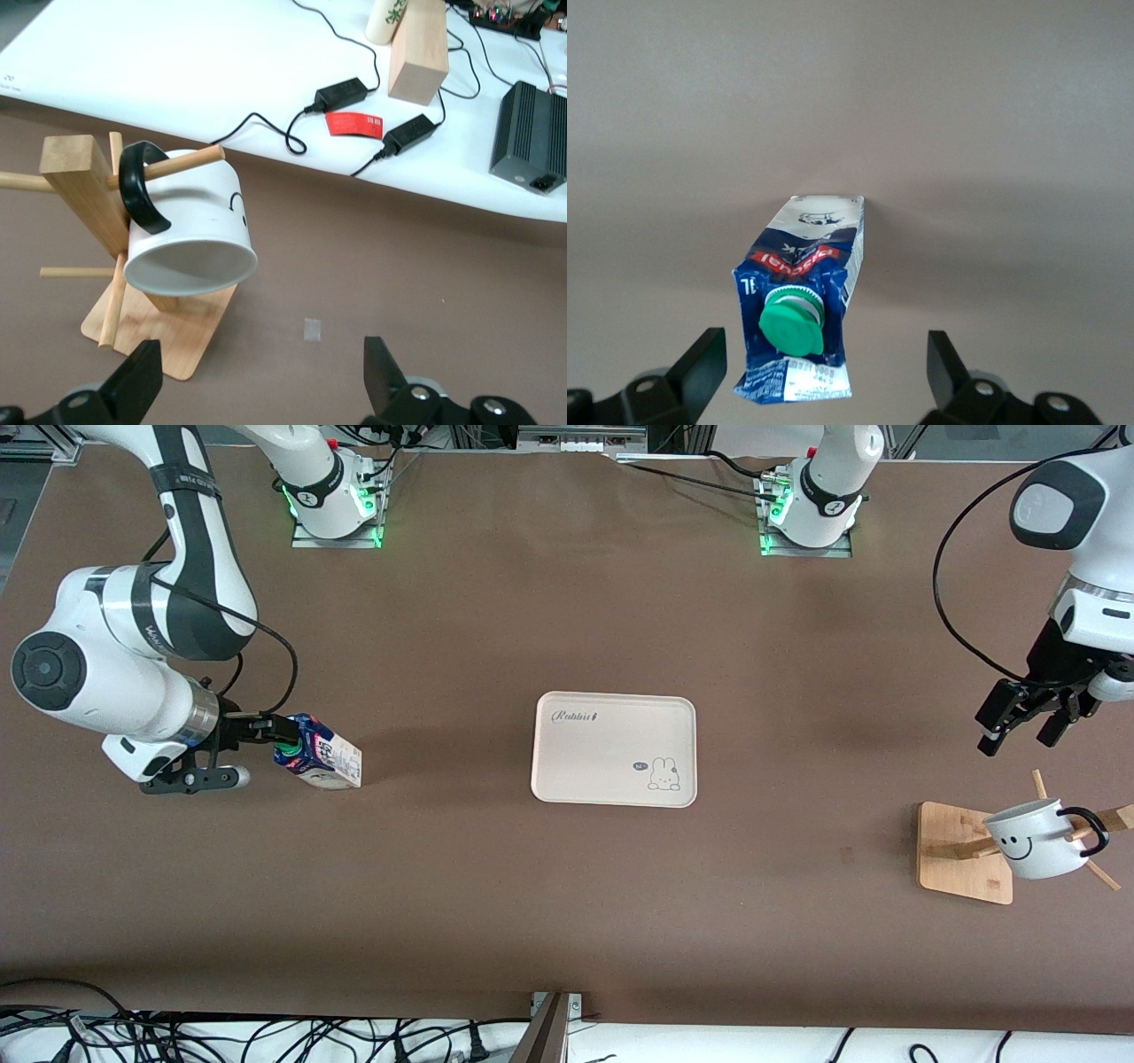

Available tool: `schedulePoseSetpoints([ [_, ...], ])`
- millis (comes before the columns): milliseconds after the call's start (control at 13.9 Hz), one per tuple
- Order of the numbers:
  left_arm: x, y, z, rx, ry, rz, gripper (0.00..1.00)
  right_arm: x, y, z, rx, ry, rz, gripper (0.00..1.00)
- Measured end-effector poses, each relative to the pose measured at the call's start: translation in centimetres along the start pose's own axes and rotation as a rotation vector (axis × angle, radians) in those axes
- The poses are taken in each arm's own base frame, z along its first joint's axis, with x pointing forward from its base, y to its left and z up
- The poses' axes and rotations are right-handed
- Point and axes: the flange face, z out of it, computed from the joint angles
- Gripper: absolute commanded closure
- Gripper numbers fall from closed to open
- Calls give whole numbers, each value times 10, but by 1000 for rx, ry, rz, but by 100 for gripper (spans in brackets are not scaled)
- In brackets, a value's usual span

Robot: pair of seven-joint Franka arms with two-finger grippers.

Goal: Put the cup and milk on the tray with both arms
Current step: 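Reach the right gripper to the milk carton while the left gripper approaches the mug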

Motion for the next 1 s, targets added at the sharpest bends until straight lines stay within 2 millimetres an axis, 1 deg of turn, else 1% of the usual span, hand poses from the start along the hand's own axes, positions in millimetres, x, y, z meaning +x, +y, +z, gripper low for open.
schedulePoseSetpoints([
  [215,-15,-7,9,10,61,-7,0,-1,-6,5,-1,3,-3,0],
  [430,-24,-12,16,18,96,-11,0,-1,-19,7,-1,15,-13,0],
  [502,-29,-14,21,22,122,-11,0,-1,-22,10,-2,17,-15,1],
  [573,-35,-16,28,27,152,-10,0,-2,-22,14,-3,19,-15,6],
  [645,-43,-17,36,32,172,-8,0,-3,-20,19,-4,21,-13,14],
  [789,-54,-17,49,36,182,-2,0,-6,-18,31,-6,15,-9,35],
  [932,-56,-16,55,36,194,3,0,-8,-17,38,-7,7,-7,56],
  [1004,-57,-14,58,34,205,6,0,-8,-17,39,-7,5,-7,66],
])
